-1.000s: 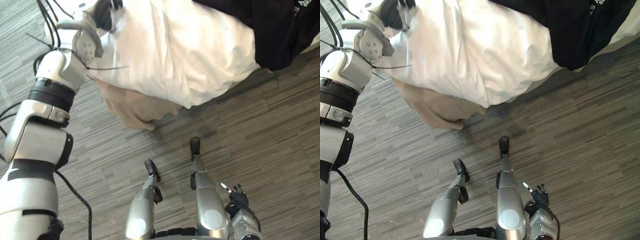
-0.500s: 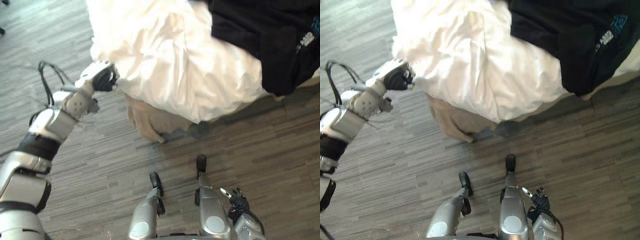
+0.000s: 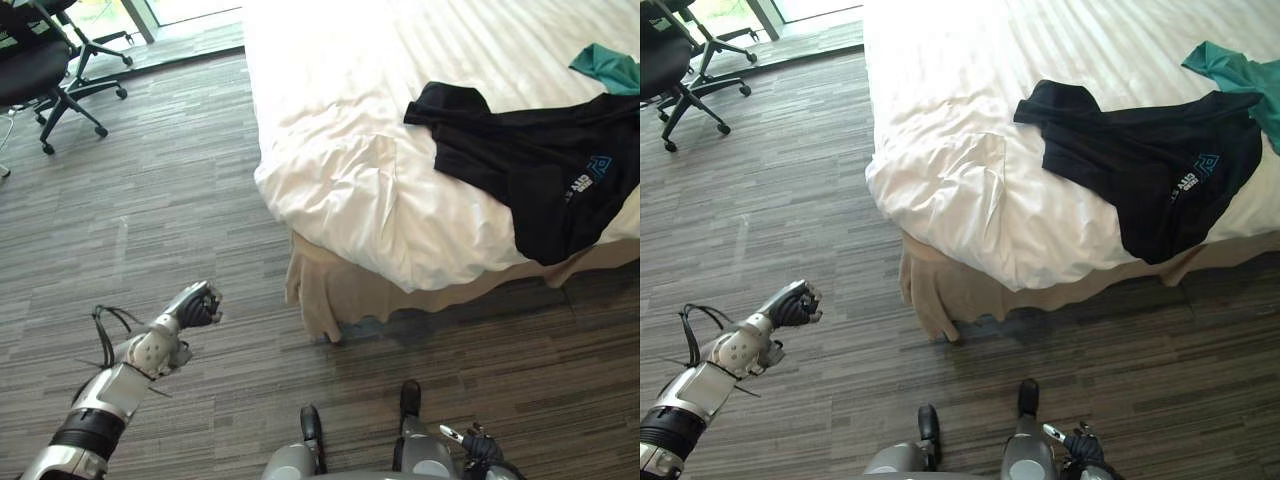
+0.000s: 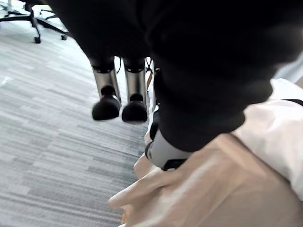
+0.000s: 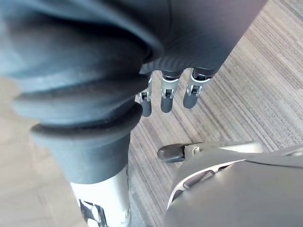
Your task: Tidy the bed and pick cloth on bed and put in laundry
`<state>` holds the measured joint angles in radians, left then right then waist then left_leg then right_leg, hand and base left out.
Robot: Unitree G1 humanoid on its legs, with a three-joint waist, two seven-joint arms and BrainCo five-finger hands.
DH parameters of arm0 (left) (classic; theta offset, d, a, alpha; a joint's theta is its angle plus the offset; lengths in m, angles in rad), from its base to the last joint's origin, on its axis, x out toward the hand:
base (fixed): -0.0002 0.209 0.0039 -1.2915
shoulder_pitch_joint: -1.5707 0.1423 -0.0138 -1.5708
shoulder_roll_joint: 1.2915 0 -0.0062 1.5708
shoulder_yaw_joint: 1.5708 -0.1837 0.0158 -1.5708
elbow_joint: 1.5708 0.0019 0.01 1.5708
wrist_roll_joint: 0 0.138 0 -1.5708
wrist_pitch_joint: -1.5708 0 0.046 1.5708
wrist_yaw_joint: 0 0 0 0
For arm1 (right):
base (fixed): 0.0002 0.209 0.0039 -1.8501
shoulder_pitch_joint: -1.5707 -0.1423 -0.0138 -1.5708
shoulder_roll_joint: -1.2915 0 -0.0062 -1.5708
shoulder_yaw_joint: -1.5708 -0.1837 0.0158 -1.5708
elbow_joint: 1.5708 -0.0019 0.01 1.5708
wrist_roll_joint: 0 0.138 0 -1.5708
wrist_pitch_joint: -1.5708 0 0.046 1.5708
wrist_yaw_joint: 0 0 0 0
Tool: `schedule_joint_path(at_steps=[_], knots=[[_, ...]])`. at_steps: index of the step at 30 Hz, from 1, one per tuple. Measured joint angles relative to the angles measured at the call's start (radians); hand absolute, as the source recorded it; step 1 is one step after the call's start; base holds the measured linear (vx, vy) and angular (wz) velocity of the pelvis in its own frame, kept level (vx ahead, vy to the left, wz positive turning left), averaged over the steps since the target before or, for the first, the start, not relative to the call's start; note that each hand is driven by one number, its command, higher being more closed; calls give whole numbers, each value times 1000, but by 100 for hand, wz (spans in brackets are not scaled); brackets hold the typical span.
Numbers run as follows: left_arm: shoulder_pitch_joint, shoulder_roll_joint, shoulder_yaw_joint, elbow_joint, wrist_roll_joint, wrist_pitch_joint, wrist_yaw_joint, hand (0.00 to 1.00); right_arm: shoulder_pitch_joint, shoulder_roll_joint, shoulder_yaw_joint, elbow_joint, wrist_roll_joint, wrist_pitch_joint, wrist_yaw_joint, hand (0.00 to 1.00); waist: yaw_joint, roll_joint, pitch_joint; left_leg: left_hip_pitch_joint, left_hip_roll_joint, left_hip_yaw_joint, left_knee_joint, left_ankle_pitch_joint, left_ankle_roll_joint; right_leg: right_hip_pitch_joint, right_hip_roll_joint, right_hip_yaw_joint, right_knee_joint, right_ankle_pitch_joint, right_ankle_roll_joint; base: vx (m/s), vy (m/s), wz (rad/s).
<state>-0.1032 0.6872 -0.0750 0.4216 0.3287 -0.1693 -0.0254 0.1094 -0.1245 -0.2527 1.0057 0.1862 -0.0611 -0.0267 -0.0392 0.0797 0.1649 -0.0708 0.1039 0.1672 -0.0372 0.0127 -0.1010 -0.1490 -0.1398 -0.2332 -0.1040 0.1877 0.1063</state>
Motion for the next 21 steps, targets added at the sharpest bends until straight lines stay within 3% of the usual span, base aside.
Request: schedule_joint_path(at_steps=[4,9,12,16,21], knots=[[-66,-19,112,-3,82,35,122,0,12,4,-3,0,1,-7,-1,0,0,0,-1,13,-1,-2,-7,3,4,14,-1,-7,-1,-2,2,22,8,2],[-239,-39,264,-85,160,115,319,0,17,12,-13,-4,5,-20,-33,0,-3,0,-2,12,-1,9,-15,3,4,0,1,6,0,-2,2,8,8,-6],[-337,-39,292,-98,178,146,384,0,26,19,-32,-11,7,-22,-38,0,-5,3,-3,4,-3,36,-15,3,4,-26,2,39,0,2,-1,14,15,-29],[-485,-38,268,-98,193,166,405,0,27,20,-54,-9,9,-24,-38,0,-18,9,-3,-37,-10,87,-14,3,5,-102,2,98,4,26,1,23,20,-39],[-745,-1,97,-43,204,176,400,0,7,35,-68,-12,13,-25,-41,0,-65,8,54,-65,-18,131,-5,1,7,-153,-2,147,4,47,-4,-8,14,-25]])
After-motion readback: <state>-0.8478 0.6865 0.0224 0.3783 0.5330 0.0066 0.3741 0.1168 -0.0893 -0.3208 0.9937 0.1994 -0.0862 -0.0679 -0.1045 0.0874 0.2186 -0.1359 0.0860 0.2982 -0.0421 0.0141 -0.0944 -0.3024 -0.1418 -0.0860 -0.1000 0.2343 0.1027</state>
